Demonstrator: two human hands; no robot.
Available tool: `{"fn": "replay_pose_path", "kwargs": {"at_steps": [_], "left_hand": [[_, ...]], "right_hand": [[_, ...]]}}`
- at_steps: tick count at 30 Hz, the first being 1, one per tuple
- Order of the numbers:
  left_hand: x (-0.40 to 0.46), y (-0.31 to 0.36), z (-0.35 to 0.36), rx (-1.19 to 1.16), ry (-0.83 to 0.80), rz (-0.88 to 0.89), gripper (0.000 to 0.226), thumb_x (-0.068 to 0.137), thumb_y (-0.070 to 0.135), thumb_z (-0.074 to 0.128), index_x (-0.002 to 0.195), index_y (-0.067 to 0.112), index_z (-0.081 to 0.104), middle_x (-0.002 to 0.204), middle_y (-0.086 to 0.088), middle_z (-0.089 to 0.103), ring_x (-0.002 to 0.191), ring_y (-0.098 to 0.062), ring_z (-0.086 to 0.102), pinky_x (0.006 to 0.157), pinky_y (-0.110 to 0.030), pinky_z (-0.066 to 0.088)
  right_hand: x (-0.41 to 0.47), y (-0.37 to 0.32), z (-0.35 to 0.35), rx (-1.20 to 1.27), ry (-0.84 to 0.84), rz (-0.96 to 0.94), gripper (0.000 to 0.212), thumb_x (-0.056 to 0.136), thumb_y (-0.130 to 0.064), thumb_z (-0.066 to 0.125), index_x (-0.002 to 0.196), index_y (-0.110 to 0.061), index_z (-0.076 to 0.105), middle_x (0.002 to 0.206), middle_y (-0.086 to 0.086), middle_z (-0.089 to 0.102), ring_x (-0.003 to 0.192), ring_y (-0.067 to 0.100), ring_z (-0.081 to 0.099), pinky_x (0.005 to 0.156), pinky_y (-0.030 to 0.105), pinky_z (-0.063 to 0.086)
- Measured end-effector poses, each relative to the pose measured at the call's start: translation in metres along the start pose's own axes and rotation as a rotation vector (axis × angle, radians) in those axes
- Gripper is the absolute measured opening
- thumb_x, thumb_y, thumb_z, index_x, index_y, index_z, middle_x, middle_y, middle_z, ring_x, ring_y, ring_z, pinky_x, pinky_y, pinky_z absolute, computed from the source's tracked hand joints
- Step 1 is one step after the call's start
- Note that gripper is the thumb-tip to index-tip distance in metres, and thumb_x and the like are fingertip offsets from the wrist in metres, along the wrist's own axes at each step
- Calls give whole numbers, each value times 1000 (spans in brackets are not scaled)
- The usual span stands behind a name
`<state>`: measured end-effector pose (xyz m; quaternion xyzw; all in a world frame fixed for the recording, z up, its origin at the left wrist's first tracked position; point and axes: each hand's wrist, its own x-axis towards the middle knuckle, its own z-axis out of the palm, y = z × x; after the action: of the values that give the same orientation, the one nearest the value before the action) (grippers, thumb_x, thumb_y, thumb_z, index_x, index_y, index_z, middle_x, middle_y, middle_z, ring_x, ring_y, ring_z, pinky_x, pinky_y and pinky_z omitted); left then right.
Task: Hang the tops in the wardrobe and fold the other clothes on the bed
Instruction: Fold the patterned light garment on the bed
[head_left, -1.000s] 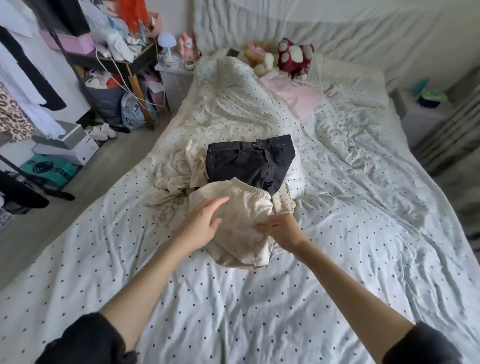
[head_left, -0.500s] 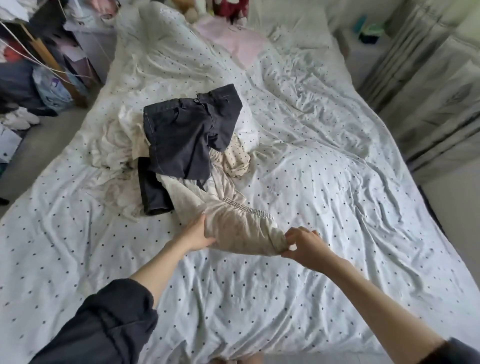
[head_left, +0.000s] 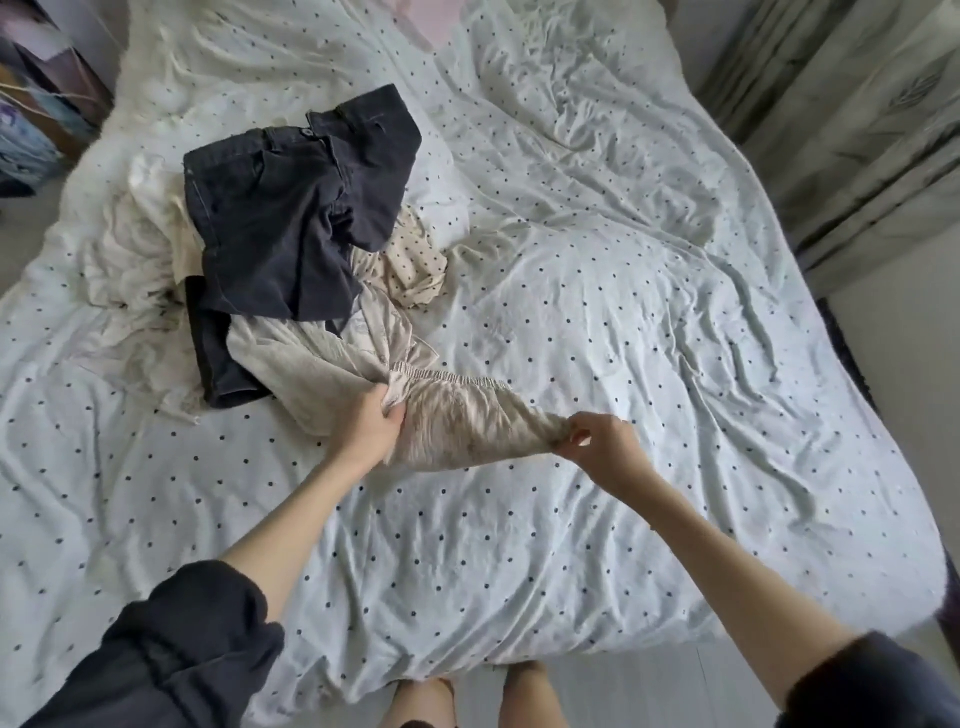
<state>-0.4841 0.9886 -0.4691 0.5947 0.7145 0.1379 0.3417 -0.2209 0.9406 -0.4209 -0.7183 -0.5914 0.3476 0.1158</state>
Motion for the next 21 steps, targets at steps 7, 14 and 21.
{"fn": "replay_pose_path", "kwargs": {"at_steps": [7, 14, 21], "left_hand": [[-35, 111, 34, -82, 114, 325, 10, 92, 12, 56, 87, 6, 62, 79, 3, 48, 66, -15, 49, 62, -28, 37], [-49, 271, 106, -35, 203, 532, 12, 92, 16, 59, 92, 7, 67, 91, -6, 65, 79, -25, 62, 62, -27, 38], [-59, 369, 185, 20, 12, 681, 11, 91, 22, 59, 93, 15, 68, 93, 1, 69, 83, -16, 61, 60, -20, 28]], "right_hand": [[45, 35, -78, 142, 91, 14, 12, 75, -8, 76, 81, 0, 70, 68, 9, 62, 57, 11, 49, 49, 7, 35], [102, 90, -185, 246, -54, -42, 6, 76, -8, 74, 74, -12, 69, 53, -4, 58, 42, -3, 47, 45, 10, 31], [124, 175, -267, 554, -198, 245, 15, 94, -27, 55, 91, -19, 68, 81, -5, 70, 67, 5, 61, 67, 26, 39]]}}
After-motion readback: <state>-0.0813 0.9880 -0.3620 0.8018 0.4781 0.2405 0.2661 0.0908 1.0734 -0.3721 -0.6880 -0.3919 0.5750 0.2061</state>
